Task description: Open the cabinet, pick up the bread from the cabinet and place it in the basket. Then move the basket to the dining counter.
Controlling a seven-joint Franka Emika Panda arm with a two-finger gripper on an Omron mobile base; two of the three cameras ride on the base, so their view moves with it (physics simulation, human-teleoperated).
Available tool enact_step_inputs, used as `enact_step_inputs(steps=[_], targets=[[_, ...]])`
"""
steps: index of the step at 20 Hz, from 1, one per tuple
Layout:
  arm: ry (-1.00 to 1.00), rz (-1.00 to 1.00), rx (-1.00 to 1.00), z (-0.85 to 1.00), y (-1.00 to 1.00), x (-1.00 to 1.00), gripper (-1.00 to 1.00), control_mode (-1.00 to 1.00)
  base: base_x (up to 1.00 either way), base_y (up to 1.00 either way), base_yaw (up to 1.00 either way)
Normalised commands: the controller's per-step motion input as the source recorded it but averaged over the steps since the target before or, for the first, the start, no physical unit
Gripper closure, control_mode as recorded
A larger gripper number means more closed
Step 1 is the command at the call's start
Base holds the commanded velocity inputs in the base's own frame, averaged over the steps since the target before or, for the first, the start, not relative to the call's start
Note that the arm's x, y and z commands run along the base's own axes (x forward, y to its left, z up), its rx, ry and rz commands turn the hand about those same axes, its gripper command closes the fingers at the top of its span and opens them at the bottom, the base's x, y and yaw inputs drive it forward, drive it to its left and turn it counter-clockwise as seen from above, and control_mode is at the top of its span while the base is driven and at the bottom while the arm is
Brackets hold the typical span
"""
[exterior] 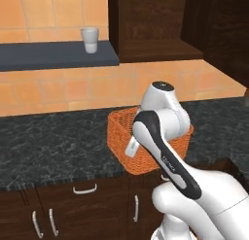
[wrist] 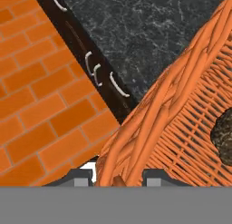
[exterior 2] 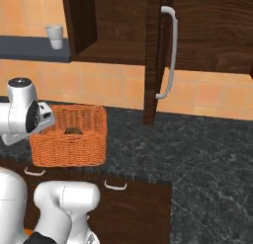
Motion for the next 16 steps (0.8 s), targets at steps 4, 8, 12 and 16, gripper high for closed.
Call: enact_step_inputs(steps=[4, 8, 12, 16], targets=[[0.00, 0.00, 0.00, 0.00, 0.00, 0.00, 1.00, 1.00, -0.34, 0.00, 0.57], [0.00, 0.00, 0.00, 0.00, 0.00, 0.00, 1.00, 1.00, -0.25, 0.07, 0.95], [0.00, 0.00, 0.00, 0.00, 0.00, 0.00, 1.00, 1.00, -0.15, 0.10, 1.00], [0.00, 0.00, 0.00, 0.00, 0.00, 0.00, 1.00, 1.00, -0.10, 0.23, 1.00]])
